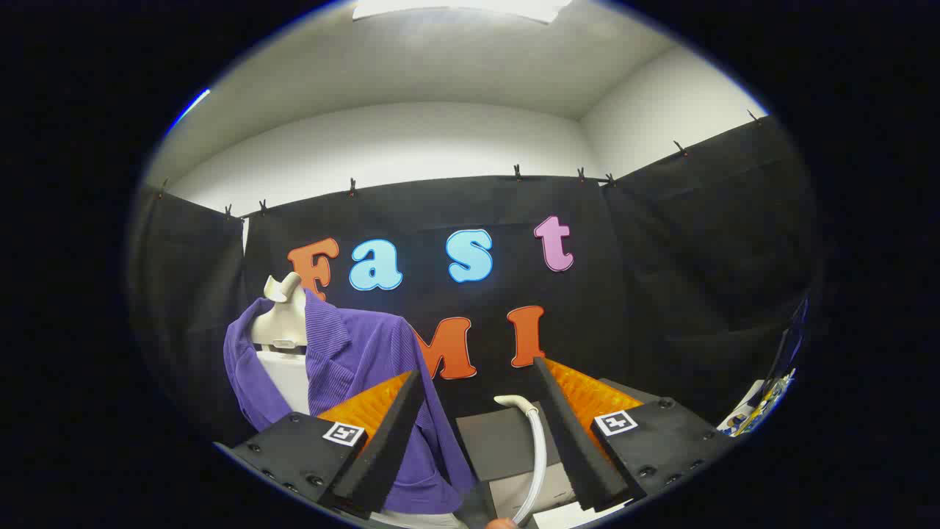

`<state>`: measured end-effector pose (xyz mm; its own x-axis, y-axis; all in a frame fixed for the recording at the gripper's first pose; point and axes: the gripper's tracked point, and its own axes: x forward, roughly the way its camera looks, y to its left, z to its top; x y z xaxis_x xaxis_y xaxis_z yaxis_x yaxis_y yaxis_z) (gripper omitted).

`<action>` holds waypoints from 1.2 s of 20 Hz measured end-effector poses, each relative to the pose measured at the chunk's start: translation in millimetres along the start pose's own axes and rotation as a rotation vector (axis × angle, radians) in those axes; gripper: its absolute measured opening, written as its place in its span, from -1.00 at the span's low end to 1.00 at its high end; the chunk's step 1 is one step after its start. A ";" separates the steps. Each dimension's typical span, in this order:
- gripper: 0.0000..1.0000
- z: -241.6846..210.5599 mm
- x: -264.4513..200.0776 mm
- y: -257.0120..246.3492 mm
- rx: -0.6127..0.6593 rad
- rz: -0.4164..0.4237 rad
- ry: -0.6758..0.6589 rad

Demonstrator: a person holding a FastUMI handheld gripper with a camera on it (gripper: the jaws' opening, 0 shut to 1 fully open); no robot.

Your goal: Iron the clothes twice with a garment steamer, once on the left side and once on the right side.

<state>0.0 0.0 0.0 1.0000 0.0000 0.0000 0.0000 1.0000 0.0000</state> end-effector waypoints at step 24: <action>0.96 -2.9 11.8 -7.1 -0.032 0.050 0.018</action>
<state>11.8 -7.1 -2.9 0.9986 0.0499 -0.0190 -0.0504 0.9982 -0.0314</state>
